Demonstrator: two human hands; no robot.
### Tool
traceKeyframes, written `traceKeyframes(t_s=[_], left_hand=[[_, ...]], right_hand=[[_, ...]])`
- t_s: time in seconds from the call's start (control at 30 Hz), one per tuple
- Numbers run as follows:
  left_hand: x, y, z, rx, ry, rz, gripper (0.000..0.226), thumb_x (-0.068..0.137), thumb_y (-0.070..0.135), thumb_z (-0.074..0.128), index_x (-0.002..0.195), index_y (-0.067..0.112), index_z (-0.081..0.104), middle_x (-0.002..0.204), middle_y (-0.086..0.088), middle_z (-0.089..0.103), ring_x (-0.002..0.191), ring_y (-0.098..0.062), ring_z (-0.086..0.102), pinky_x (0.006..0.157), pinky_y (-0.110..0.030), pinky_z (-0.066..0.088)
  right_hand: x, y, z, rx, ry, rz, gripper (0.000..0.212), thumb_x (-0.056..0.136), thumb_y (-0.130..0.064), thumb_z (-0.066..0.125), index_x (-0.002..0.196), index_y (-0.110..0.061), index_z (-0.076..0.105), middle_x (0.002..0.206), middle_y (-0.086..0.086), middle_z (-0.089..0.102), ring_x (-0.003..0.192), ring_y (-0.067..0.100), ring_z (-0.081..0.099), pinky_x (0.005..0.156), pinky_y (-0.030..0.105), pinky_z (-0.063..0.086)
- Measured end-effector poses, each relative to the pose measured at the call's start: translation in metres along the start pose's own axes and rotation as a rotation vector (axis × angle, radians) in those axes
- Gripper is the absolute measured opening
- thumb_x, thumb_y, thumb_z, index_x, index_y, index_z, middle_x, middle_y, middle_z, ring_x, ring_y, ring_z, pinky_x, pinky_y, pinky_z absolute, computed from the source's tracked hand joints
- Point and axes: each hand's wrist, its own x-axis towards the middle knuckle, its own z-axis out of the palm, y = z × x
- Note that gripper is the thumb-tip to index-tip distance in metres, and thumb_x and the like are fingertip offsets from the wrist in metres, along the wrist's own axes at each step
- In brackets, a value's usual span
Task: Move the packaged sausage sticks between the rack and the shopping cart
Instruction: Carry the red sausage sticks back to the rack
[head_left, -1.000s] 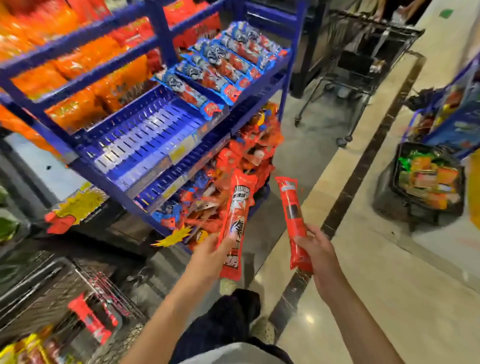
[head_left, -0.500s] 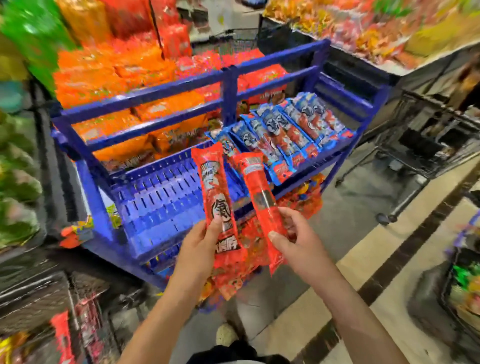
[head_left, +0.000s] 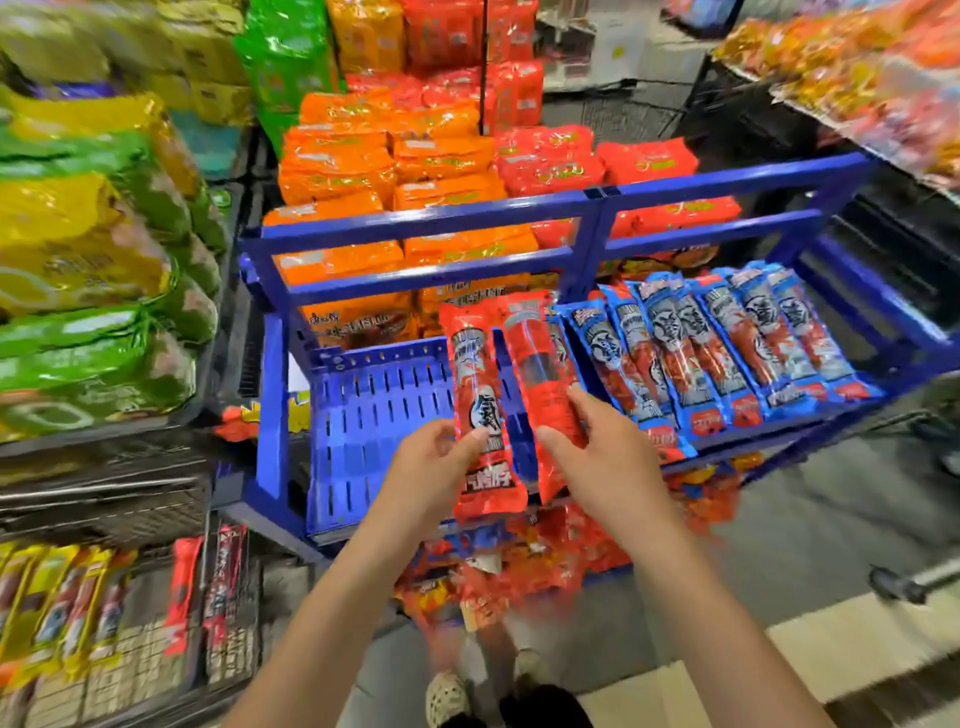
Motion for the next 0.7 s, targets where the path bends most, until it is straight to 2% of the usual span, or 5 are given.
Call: traceKeyframes(t_s=[0.13,0.27,0.4,0.57,0.7], left_hand=[[0.014,-0.001,0.009,0.002,0.022,-0.094,0.058,0.096,0.045,0.053,0.140,0.009,0.043,0.133,-0.007,0.051,0.113,-0.019,0.051,0.087,-0.031,0.039],[0.024,-0.007,0.021,0.167,0.065,-0.121,0.038,0.094,0.050,0.052,0.110,0.016,0.049,0.101,-0.002,0.056,0.086,-0.017,0.055,0.077,-0.038,0.047],[0.029,-0.008,0.027,0.197,0.097,-0.154,0.055,0.091,0.055,0.053,0.124,0.011,0.051,0.079,0.002,0.054,0.065,-0.011,0.052,0.055,-0.028,0.040],[0.029,-0.001,0.027,0.214,0.094,-0.193,0.043,0.094,0.050,0.052,0.121,0.017,0.047,0.074,-0.001,0.047,0.060,-0.016,0.047,0.056,-0.033,0.038],[0.022,0.001,0.032,0.224,0.114,-0.190,0.043,0.095,0.053,0.048,0.119,0.018,0.048,0.068,0.001,0.049,0.057,-0.015,0.048,0.055,-0.031,0.039]], right_hand=[[0.021,-0.010,0.008,-0.165,-0.047,-0.057,0.038,0.092,-0.039,0.057,0.126,-0.021,0.055,0.116,0.002,0.063,0.110,0.026,0.058,0.089,0.037,0.046],[0.024,-0.008,0.017,-0.381,-0.063,-0.092,0.033,0.094,-0.044,0.050,0.110,-0.016,0.054,0.106,0.005,0.061,0.104,0.029,0.057,0.085,0.041,0.044],[0.025,-0.007,0.024,-0.483,-0.025,-0.117,0.043,0.095,-0.047,0.046,0.122,-0.014,0.051,0.122,0.005,0.055,0.113,0.026,0.051,0.091,0.040,0.042],[0.029,-0.004,0.028,-0.523,0.077,-0.176,0.036,0.086,-0.045,0.063,0.101,-0.012,0.064,0.106,0.008,0.060,0.097,0.029,0.056,0.080,0.044,0.045],[0.033,-0.002,0.027,-0.532,0.077,-0.186,0.038,0.087,-0.049,0.059,0.102,-0.015,0.063,0.103,0.005,0.061,0.095,0.025,0.056,0.081,0.042,0.041]])
